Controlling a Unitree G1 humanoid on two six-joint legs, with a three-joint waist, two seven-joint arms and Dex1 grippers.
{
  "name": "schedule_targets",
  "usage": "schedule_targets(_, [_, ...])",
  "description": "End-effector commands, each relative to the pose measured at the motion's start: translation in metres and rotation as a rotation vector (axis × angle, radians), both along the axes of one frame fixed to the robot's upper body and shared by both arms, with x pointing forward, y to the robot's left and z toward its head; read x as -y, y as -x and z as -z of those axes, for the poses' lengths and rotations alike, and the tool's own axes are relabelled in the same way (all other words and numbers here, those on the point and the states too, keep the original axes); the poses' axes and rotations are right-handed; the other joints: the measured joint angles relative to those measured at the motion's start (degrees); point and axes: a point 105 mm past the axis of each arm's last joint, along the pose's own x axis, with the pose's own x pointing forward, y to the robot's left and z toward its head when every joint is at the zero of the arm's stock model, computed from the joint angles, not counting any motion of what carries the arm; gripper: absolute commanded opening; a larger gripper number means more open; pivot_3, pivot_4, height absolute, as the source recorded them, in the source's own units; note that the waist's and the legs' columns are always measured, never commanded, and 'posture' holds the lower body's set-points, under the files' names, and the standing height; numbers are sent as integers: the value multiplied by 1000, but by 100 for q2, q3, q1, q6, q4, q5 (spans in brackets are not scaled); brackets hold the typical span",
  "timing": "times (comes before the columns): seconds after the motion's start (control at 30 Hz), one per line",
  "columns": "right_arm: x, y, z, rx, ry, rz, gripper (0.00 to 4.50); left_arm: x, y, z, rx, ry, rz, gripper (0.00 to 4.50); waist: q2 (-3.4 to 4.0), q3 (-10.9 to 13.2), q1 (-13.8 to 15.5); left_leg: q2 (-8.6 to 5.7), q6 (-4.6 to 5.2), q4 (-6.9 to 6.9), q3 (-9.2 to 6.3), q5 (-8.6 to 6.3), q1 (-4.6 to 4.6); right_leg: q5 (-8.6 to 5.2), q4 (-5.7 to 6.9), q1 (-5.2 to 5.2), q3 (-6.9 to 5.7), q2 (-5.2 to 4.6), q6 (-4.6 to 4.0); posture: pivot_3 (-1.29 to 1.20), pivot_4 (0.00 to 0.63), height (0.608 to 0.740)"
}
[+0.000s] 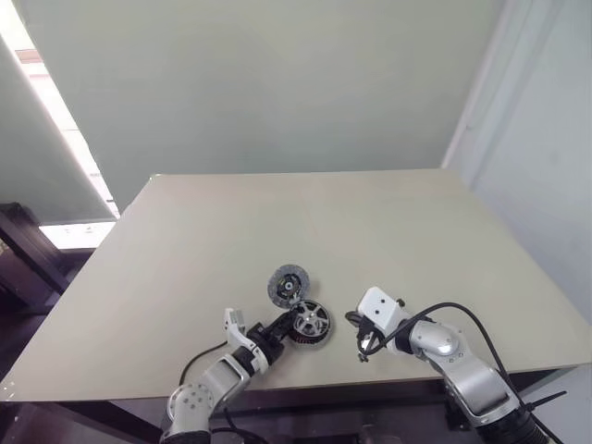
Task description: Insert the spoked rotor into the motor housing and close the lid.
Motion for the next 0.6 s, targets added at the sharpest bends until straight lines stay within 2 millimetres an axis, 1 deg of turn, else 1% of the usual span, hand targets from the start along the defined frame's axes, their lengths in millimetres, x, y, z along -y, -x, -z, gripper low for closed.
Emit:
schedule_targets(0.03, [-5,-4,-15,62,-20,-12,0,-3,-1,-3,9,-26,-12,1591,0,0,2,0,0,0,0,0,0,0,0,0,0,0,0,0,0,740])
schedule_targets(0.2, [-6,-5,-14,63,-19,-14,0,-9,-1,-8,28,-66,-31,3351,1,0,0,0,0,2,-1,0,3,0,0,3,0,-1,0,0,0,740])
schedule_targets(0.3, [-6,-5,-14,63,-19,-16,0,-11,2,-20,67,-88,-19,4395,1,0,0,1,0,2,0,0,4,0,0,3,0,-1,0,0,0,740])
schedule_targets(0.33, [-6,-5,-14,63,-18,-16,0,-12,3,-25,86,-99,-10,4460,0,0,-1,1,-1,2,0,0,4,0,0,3,1,-1,0,0,0,740])
schedule_targets(0.43, [-5,-5,-13,62,-18,-14,0,-16,2,-39,130,-124,-23,4460,0,2,-5,3,-1,-6,1,-1,2,0,0,-5,1,0,0,0,0,740])
schedule_targets(0.53, [-6,-5,-11,56,-17,-18,0,-19,-3,-62,210,-155,-37,4460,-5,5,-1,3,-1,-6,-3,-1,-2,0,0,-6,-1,0,0,0,0,740])
schedule_targets(0.6, [-7,-5,-11,56,-17,-21,0,-18,-5,-73,251,-171,-29,4460,-4,5,2,2,-1,-5,-4,-1,-3,0,0,-5,-1,0,0,0,0,740])
